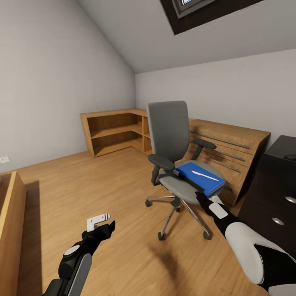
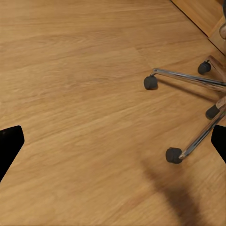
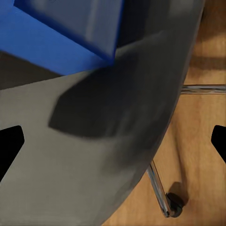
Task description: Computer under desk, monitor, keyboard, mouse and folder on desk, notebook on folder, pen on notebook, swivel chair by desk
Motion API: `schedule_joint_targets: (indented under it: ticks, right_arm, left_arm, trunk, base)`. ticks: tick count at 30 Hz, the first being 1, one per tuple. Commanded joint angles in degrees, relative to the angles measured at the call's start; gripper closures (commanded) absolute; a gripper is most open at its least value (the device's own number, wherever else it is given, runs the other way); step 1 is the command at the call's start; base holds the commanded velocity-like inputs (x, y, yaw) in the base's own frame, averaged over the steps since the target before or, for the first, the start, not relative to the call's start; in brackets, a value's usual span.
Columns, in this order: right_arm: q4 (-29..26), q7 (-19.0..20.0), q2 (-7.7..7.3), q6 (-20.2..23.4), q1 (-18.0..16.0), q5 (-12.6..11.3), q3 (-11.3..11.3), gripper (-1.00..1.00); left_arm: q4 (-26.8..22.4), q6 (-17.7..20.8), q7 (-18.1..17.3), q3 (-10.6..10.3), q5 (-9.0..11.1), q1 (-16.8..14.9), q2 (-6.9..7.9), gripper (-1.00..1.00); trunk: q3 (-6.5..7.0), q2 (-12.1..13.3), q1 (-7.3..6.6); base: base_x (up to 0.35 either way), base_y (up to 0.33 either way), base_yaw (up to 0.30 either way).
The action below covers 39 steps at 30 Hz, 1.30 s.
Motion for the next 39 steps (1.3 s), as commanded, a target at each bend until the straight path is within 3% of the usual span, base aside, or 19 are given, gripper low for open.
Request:
schedule_joint_targets:
  ticks: [1,22,31,39]
  right_arm:
    - [1.1,-0.4,0.00,0.3,0.0,-0.5,0.3,-1.00]
    - [1.2,-0.4,0.07,0.3,0.0,-0.5,0.3,-1.00]
    - [1.2,-0.4,0.05,0.3,0.0,-0.5,0.3,-1.00]
    - [1.2,-0.4,0.00,0.3,0.0,-0.5,0.3,-1.00]
  left_arm:
    - [-0.1,0.2,0.5,-0.1,0.6,0.0,0.02,-1.00]
    - [0.0,0.2,0.5,-0.1,0.6,0.0,-0.04,-1.00]
    - [0.0,0.2,0.6,-0.1,0.6,0.0,-0.04,-1.00]
    - [0.0,0.2,0.5,-0.1,0.6,0.0,-0.04,-1.00]
  trunk:
    - [-0.07,0.0,0.00]
    - [0.38,0.0,-0.06]
    - [1.99,3.6,-2.03]
    - [1.99,3.6,-2.03]
  base:
    - [0.000,0.000,0.000]
    - [-0.049,0.000,0.000]
    - [0.000,0.000,0.000]
    - [0.000,0.000,0.000]
